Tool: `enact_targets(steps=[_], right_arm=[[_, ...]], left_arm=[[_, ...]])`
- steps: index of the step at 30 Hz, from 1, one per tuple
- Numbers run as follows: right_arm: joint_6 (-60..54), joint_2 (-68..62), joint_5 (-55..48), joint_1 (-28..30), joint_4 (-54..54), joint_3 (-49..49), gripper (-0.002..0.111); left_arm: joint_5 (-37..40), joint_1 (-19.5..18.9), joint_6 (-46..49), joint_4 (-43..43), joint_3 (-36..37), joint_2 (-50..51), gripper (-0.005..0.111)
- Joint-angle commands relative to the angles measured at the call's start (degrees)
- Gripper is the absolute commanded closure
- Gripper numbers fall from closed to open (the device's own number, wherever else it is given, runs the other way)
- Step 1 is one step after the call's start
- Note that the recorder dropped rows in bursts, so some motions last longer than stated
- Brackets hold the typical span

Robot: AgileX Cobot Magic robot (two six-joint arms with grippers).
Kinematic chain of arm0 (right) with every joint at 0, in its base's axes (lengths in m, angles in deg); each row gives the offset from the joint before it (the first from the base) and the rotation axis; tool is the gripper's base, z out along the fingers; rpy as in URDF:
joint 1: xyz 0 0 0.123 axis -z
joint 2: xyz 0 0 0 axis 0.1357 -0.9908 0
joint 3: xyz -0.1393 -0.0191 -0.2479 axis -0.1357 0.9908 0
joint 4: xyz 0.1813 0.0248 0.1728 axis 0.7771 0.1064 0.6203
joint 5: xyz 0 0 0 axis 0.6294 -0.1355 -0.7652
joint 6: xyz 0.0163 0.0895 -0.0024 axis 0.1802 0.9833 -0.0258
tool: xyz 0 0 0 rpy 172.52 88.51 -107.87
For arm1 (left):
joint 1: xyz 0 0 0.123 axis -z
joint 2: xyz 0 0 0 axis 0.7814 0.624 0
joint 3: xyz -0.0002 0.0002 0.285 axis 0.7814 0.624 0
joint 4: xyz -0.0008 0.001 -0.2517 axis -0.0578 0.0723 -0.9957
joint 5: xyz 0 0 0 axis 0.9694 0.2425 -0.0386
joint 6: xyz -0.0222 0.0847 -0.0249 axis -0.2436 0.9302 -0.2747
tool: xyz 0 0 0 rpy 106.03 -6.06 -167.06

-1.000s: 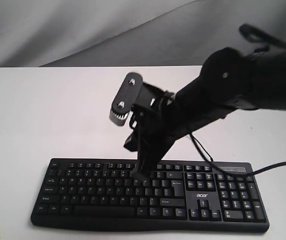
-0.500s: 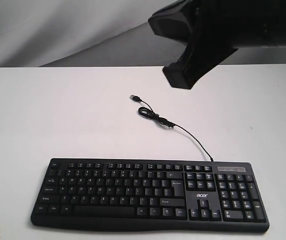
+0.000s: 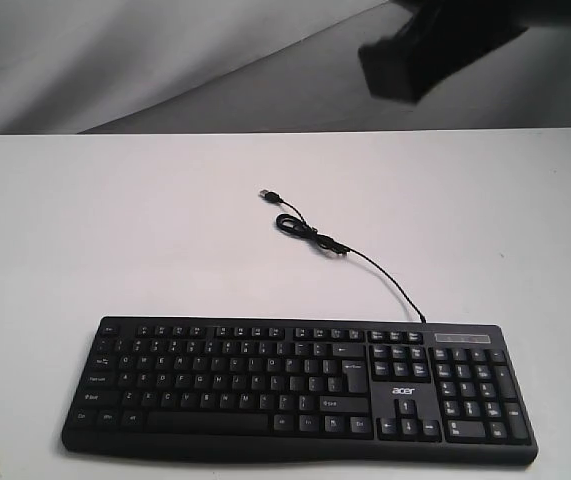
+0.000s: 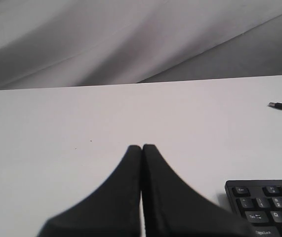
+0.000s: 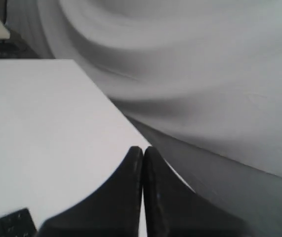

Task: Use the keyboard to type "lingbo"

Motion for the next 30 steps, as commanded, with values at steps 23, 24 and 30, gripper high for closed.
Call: enact_targets(steps=[23, 24, 30], right_arm=[[31.63, 36.29, 21.73, 35.71, -4.12, 36.64, 0.108], [32.05, 38.21, 24.26, 36.1, -4.28, 39.06, 0.108], [32.64, 48.51, 28.56, 38.11, -4.49, 51.74, 0.108]], left_arm=[[-0.72, -0.06, -0.12, -0.01, 0.28, -0.21, 0.106], [-0.72, -0.06, -0.12, -0.01, 0.28, -0.21, 0.106], [-0.72, -0.06, -0.12, -0.01, 0.28, -0.21, 0.106]])
